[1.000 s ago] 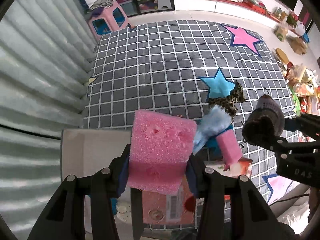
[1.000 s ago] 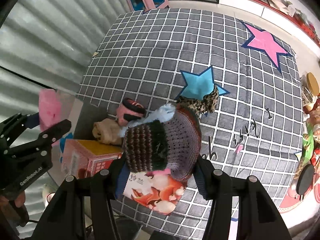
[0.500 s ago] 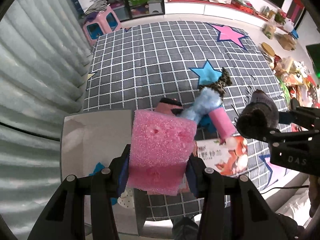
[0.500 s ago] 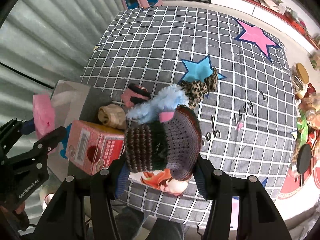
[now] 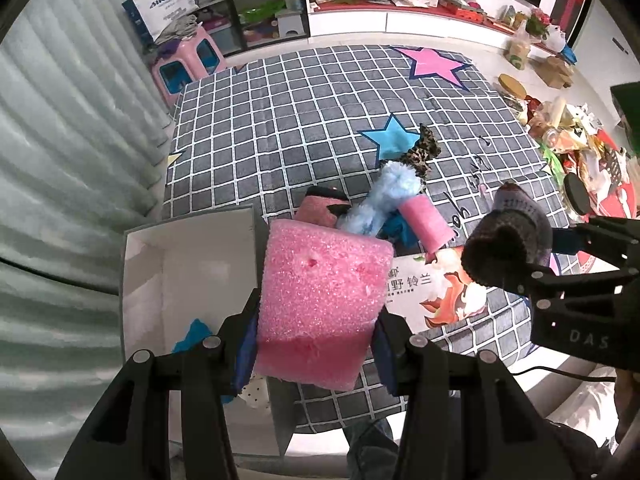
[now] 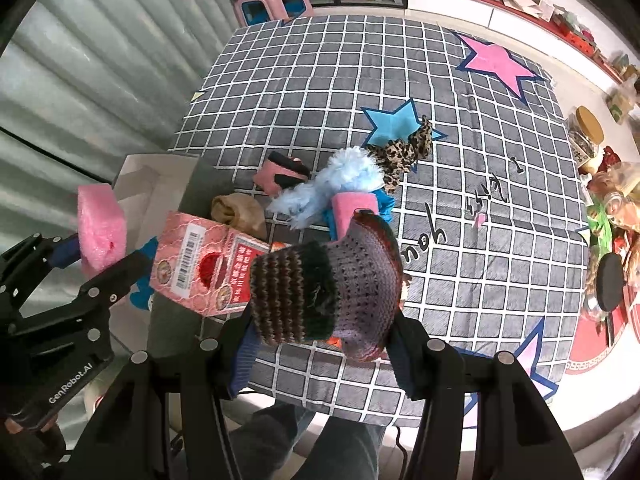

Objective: Organize soft objects
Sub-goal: 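Carry the pink sponge and knitted hat with both tools over the white box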

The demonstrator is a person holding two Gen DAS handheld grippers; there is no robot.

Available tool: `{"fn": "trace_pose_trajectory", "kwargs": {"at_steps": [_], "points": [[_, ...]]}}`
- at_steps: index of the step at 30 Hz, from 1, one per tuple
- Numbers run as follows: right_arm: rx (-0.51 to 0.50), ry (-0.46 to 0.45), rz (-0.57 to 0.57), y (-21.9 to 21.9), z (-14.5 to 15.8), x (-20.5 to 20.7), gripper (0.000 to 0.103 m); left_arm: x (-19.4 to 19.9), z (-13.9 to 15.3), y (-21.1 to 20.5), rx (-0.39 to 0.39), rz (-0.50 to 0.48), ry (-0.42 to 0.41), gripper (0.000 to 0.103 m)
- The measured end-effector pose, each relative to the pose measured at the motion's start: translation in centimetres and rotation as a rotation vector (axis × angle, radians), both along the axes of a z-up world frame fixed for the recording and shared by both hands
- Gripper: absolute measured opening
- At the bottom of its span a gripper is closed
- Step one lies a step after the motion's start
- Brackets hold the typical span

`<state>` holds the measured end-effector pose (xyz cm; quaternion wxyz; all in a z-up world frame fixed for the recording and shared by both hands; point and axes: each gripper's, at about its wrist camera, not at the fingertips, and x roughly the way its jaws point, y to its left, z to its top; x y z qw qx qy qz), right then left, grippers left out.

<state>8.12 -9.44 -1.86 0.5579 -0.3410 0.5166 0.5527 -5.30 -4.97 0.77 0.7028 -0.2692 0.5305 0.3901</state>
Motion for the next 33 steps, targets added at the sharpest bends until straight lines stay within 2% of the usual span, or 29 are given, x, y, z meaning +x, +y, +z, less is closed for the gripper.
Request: {"fn": "trace_pose_trajectory", "kwargs": {"at_steps": [12, 33], "points": [[0.020, 0.003, 0.065, 0.0, 0.7, -4.7, 0.057, -4.1, 0.0, -1.3, 0.002, 0.054, -0.002, 0.052], [0.034, -0.005, 0.281, 2.4, 1.1, -14.7, 0.057, -15.6, -1.4, -1.7, -0.031, 0.292, 0.012, 0.052]]}}
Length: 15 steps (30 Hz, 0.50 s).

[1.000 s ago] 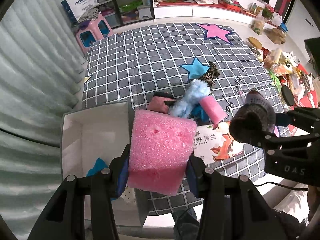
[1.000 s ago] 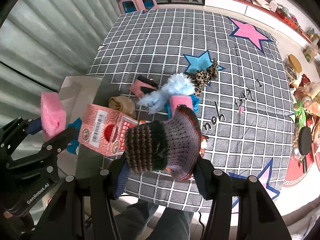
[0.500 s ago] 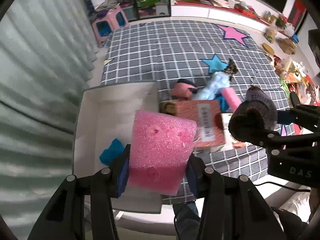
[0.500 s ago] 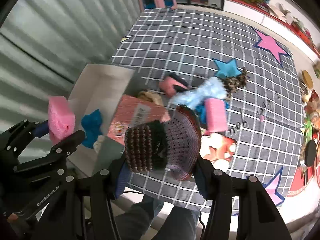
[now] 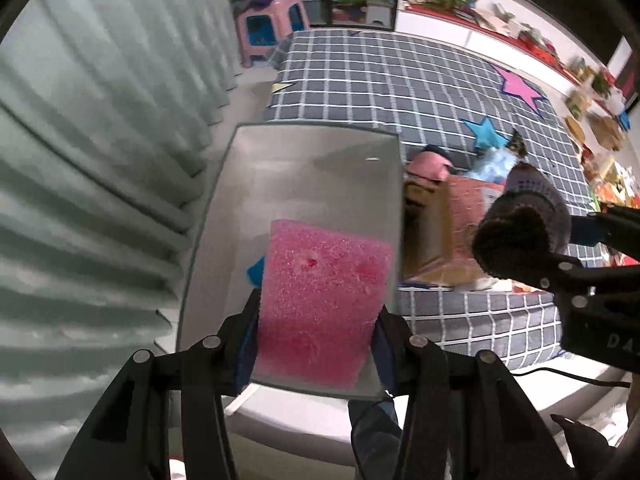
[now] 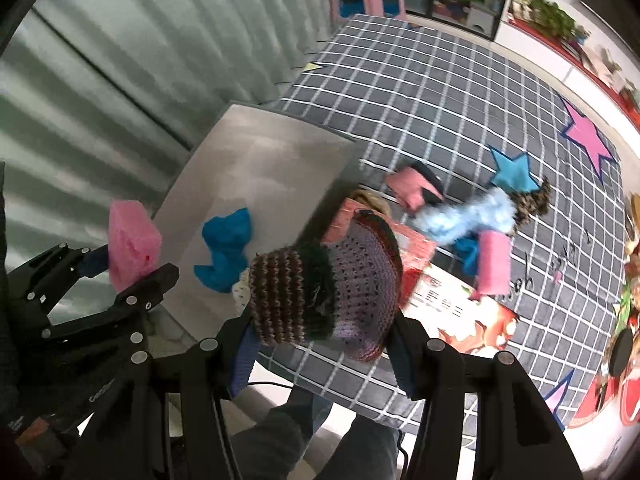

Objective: Organize soft objects
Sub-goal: 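Carry the pink sponge and knitted hat with both tools over the white box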

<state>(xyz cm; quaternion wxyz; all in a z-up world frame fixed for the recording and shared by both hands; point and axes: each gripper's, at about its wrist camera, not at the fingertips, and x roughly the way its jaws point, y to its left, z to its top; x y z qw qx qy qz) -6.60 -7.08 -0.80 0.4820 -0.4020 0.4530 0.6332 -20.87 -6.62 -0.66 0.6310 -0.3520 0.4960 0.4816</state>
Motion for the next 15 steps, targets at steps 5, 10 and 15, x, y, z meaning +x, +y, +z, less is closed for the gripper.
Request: {"fn": "trace_pose_trajectory", "kwargs": {"at_steps": [5, 10, 15], "points": [[0.009, 0.007, 0.045, 0.7, 0.2, -2.2, 0.057, -2.5, -0.7, -0.1, -0.018, 0.065, 0.008, 0.052], [-0.004, 0.008, 0.095, 1.2, -0.2, -4.3, 0.057, -4.0, -1.6, -0.3, -0.038, 0.110, 0.011, 0.052], [-0.017, 0.006, 0.128, 1.8, -0.6, -5.8, 0.057, -4.5, -2.3, -0.2, -0.056, 0.135, 0.010, 0.052]]}}
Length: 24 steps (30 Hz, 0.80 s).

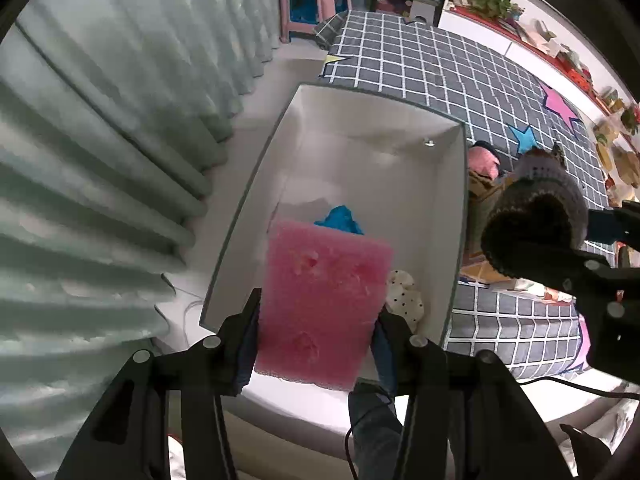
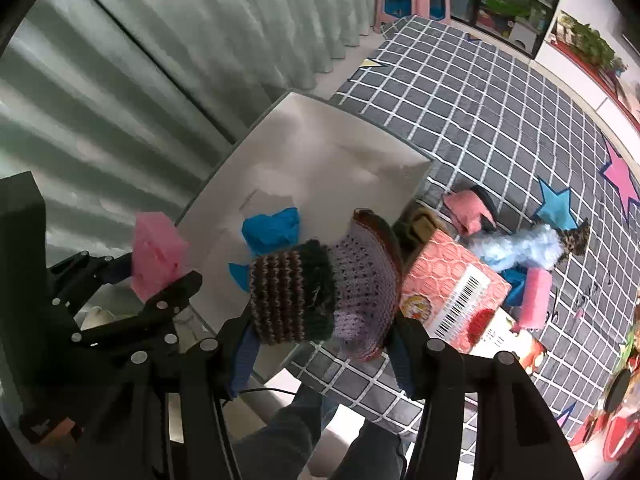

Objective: Organize soft objects
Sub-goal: 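Carry the pink sponge and knitted hat with both tools over the white box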

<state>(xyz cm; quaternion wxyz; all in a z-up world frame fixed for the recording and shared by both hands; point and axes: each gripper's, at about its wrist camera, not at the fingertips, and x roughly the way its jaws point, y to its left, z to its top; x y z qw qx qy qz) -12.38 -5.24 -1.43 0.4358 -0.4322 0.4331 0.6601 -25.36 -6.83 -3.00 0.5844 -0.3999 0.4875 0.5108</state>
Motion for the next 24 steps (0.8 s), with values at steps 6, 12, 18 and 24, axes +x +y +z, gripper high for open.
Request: {"fn": "trace_pose_trajectory", "kwargs": {"at_steps": [6, 12, 18, 24], "points": [[-0.003, -0.013, 0.020, 0.7, -0.2, -1.0, 0.057, -0.2, -0.9, 0.2, -0.024, 0.016, 0.001, 0.052], [-0.013, -0.021, 0.033, 1.6, -0.6, -1.5, 0.057, 0.0, -1.3, 0.9, -0.030, 0.023, -0.007, 0.052], [-0.026, -0.026, 0.037, 2.3, -1.0, -1.5, 0.057, 0.0, -1.8, 1.4, -0.038, 0.037, -0.005, 0.052], [-0.040, -0.030, 0.044, 3.1, -1.5, -1.6, 0.057, -0.1, -2.5, 1.9, -0.056, 0.045, -0.004, 0.052]]}}
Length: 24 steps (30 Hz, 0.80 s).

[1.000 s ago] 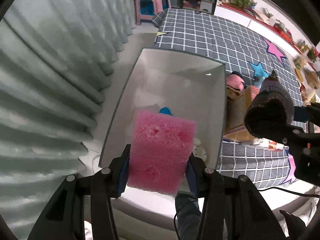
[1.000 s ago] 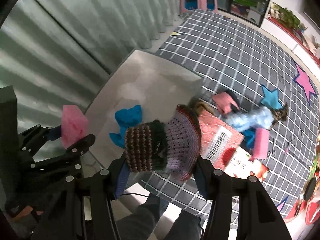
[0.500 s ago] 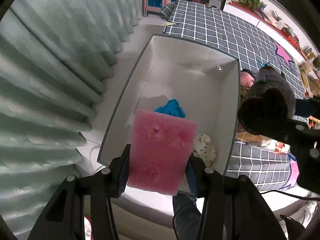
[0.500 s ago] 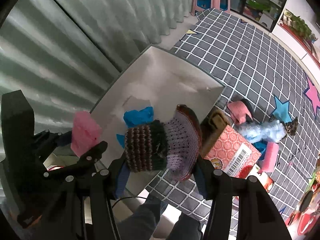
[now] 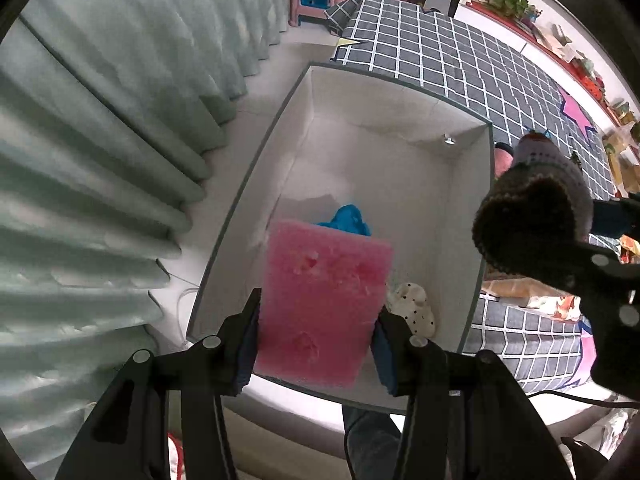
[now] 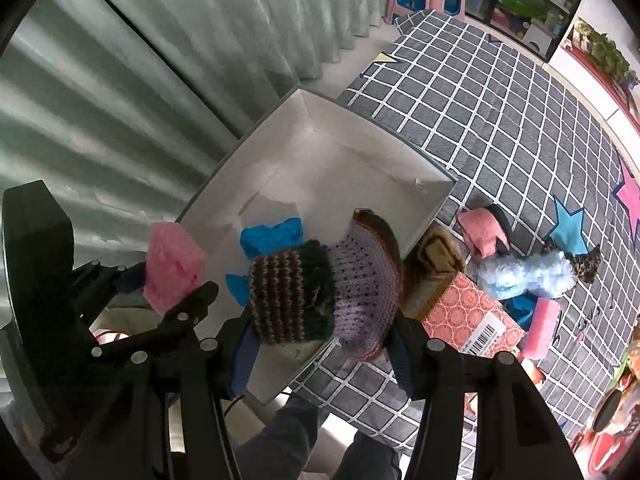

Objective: Organize soft objects
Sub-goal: 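Carry the pink sponge and knitted hat with both tools over the white box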

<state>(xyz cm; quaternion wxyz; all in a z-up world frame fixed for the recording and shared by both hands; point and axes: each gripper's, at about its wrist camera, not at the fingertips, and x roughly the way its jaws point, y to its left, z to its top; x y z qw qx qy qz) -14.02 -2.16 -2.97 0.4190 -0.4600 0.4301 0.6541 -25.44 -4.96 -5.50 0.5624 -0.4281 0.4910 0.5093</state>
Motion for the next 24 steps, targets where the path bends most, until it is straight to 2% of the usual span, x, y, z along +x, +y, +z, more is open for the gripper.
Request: {"fn": "trace_pose_trajectory", "kwargs": {"at_steps": [24], "points": [[-0.041, -0.002, 0.006, 1.6, -1.5, -0.5, 0.057, 0.3, -1.8, 1.2, -0.049, 0.012, -0.006, 0.052]]}}
